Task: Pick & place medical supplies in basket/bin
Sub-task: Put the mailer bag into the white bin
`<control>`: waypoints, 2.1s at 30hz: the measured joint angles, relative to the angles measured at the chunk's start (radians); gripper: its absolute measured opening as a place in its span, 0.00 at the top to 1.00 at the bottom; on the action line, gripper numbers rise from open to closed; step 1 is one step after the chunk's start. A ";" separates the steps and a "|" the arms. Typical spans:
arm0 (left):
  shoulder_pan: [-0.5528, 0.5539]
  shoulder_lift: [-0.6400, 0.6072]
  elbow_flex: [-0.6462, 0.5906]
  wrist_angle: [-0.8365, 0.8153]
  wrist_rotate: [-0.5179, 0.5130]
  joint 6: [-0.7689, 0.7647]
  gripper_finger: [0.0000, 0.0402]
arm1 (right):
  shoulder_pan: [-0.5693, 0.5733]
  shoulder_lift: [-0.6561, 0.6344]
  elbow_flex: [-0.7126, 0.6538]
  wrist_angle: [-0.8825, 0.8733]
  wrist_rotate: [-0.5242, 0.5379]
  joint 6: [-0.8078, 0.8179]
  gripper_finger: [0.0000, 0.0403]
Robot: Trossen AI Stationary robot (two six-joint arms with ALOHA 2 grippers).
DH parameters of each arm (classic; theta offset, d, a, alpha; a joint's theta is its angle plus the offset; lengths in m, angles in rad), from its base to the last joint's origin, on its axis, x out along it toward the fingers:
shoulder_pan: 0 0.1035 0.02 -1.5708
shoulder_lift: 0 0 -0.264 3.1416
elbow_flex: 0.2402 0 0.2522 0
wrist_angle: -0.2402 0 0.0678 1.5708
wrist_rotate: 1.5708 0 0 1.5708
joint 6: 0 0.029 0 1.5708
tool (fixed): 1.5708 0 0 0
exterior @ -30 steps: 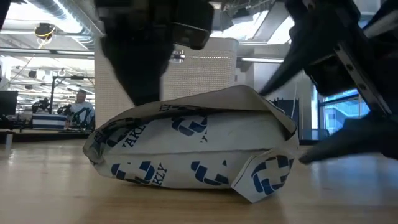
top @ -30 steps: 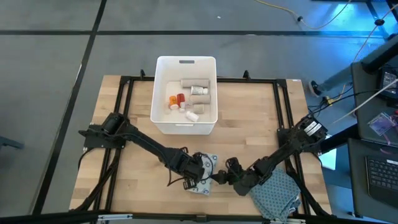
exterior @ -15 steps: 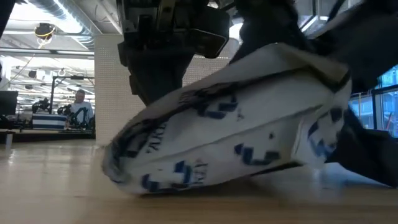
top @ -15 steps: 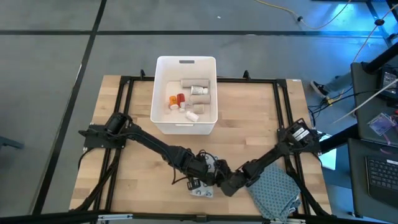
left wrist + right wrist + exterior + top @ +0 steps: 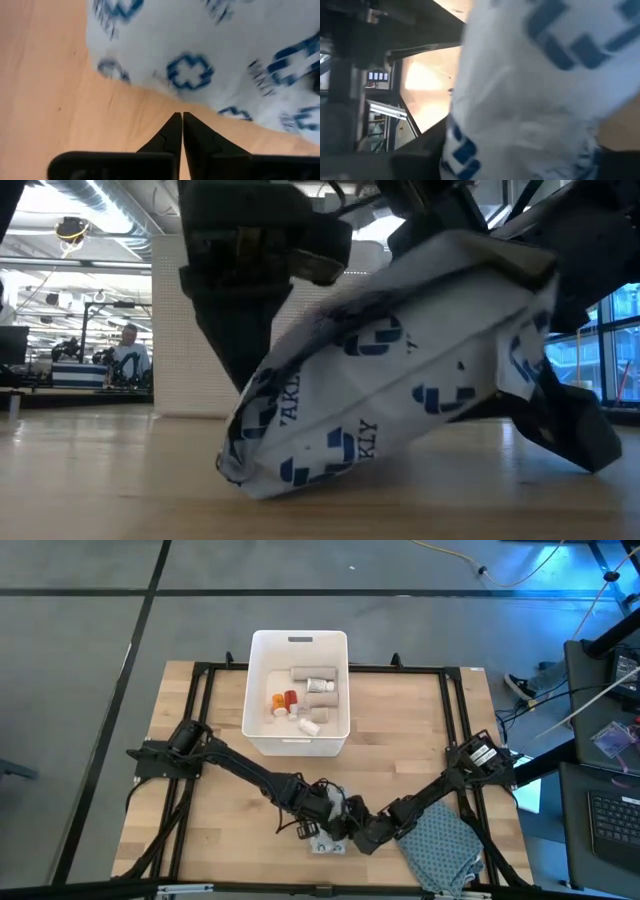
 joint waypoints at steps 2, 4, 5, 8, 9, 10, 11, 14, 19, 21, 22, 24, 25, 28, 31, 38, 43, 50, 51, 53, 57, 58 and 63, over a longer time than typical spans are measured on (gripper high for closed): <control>-0.001 -0.015 0.001 -0.016 -0.006 0.001 0.95 | 0.000 0.000 0.000 0.007 0.002 -0.025 0.57; -0.008 -0.035 0.001 -0.061 -0.023 0.007 0.91 | 0.000 0.000 0.001 0.009 0.002 -0.050 0.61; -0.009 -0.049 0.001 -0.074 -0.036 0.008 0.90 | 0.000 0.000 0.001 0.009 0.003 -0.053 0.61; -0.022 -0.120 0.001 -0.125 -0.112 0.010 0.84 | 0.000 -0.006 0.000 0.011 0.001 -0.101 0.61; -0.026 -0.153 0.001 -0.141 -0.141 0.010 0.83 | -0.001 -0.014 -0.001 0.005 -0.003 -0.117 0.61; -0.031 -0.186 0.001 -0.153 -0.172 0.010 0.82 | -0.001 -0.026 -0.002 -0.005 -0.007 -0.147 0.61; -0.036 -0.224 0.001 -0.163 -0.200 0.011 0.80 | -0.001 -0.041 -0.004 -0.015 -0.013 -0.190 0.61; -0.050 -0.353 0.001 -0.183 -0.291 0.010 0.78 | -0.001 -0.104 -0.006 -0.040 -0.015 -0.333 0.61; -0.073 -0.557 0.001 -0.186 -0.453 0.011 0.78 | -0.016 -0.274 -0.003 -0.041 0.013 -0.623 0.61; -0.084 -0.625 0.001 -0.186 -0.508 0.010 0.78 | -0.026 -0.355 -0.004 -0.053 0.042 -0.737 0.61; -0.090 -0.654 0.001 -0.185 -0.526 0.010 0.78 | -0.033 -0.397 -0.003 -0.055 0.054 -0.793 0.61; -0.095 -0.709 0.001 -0.188 -0.545 0.010 0.78 | -0.051 -0.482 0.012 -0.082 0.077 -0.909 0.61; -0.095 -0.733 0.001 -0.187 -0.548 0.010 0.79 | -0.065 -0.520 0.025 -0.104 0.084 -0.966 0.61; -0.094 -0.794 0.001 -0.188 -0.550 0.010 0.79 | -0.124 -0.609 0.108 -0.215 0.096 -1.141 0.61; -0.095 -0.836 0.001 -0.188 -0.549 0.037 0.80 | -0.213 -0.646 0.260 -0.384 0.091 -1.303 0.61; -0.087 -0.908 0.001 -0.188 -0.552 0.149 0.80 | -0.531 -0.555 0.648 -0.796 -0.146 -1.529 0.61; -0.083 -0.942 0.001 -0.208 -0.552 0.192 0.81 | -0.726 -0.413 0.808 -0.932 -0.364 -1.633 0.61; -0.083 -0.975 0.001 -0.271 -0.594 0.192 0.83 | -0.863 -0.156 0.923 -0.958 -0.662 -1.771 0.61; -0.083 -0.978 0.001 -0.280 -0.599 0.191 0.83 | -0.875 -0.121 0.938 -0.968 -0.706 -1.779 0.61; -0.083 -0.985 0.001 -0.296 -0.602 0.191 0.84 | -0.894 -0.058 0.965 -0.999 -0.802 -1.791 0.61; -0.083 -0.996 0.001 -0.338 -0.612 0.168 0.85 | -0.923 0.033 1.001 -1.077 -0.929 -1.830 0.61; -0.083 -0.998 0.001 -0.351 -0.617 0.164 0.85 | -0.930 0.051 1.006 -1.098 -0.951 -1.839 0.61; -0.083 -1.002 0.002 -0.405 -0.629 0.140 0.86 | -0.955 0.121 1.008 -1.152 -1.076 -1.901 0.61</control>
